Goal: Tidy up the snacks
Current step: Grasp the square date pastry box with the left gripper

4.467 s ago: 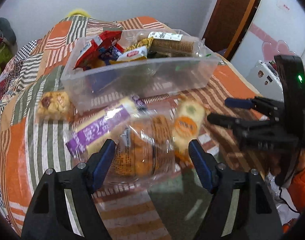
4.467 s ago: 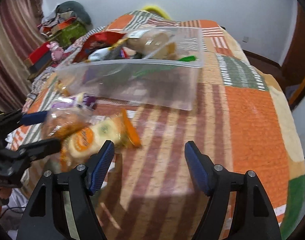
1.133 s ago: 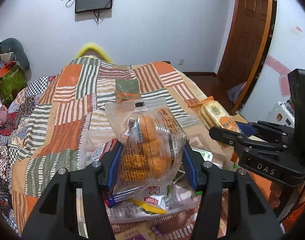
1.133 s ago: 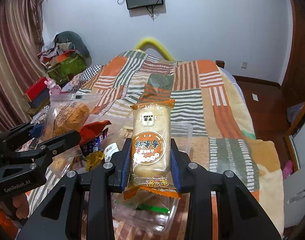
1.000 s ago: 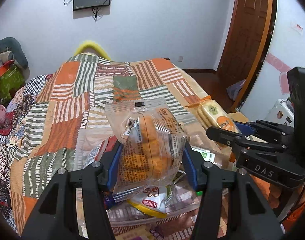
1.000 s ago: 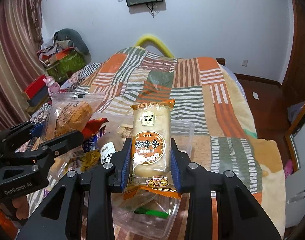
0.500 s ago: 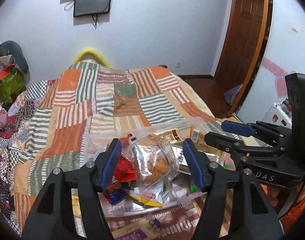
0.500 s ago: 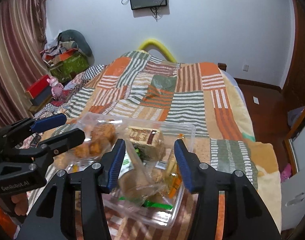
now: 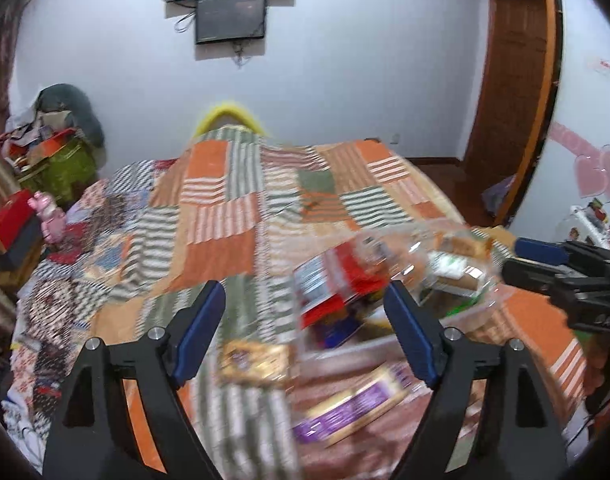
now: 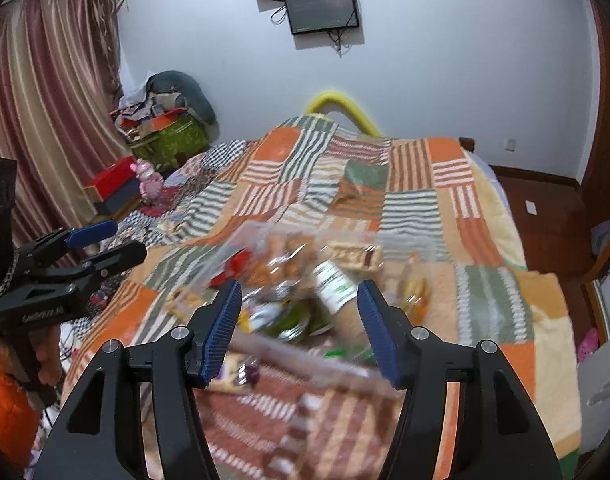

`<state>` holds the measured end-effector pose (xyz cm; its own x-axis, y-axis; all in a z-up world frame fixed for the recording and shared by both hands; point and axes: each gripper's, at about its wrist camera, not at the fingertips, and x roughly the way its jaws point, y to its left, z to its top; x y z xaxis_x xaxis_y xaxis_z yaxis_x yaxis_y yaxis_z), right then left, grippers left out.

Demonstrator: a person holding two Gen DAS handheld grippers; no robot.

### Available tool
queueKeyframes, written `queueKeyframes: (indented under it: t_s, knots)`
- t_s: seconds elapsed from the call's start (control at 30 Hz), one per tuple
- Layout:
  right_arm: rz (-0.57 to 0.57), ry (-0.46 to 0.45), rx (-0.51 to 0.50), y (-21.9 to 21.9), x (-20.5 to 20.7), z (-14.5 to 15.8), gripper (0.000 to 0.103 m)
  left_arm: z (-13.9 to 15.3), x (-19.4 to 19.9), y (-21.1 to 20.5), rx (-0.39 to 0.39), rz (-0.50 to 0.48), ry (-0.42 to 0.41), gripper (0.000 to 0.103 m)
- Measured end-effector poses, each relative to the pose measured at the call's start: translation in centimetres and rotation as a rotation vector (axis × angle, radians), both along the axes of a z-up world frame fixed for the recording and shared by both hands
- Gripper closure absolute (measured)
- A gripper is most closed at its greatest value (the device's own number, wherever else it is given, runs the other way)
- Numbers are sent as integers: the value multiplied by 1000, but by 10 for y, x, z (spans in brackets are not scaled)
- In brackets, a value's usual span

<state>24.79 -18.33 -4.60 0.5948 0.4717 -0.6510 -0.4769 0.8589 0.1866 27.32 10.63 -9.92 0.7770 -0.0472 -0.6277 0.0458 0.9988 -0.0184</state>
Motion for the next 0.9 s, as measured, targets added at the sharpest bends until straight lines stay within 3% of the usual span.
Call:
queueKeyframes:
  t_s: [0.23, 0.5, 0.7, 0.9]
  knots:
    - [16, 59, -19, 22, -18, -23, 41, -48, -1, 41, 5, 42, 118, 19]
    - [-3, 118, -49, 29, -20, -47, 39, -113, 20, 54, -33, -2, 261, 19]
    - [-27, 165, -49, 28, -13, -60, 39, -139, 45, 51, -26, -16, 288, 19]
    - [-18, 205, -49, 29, -17, -70, 39, -150, 60, 53, -81, -22, 287, 19]
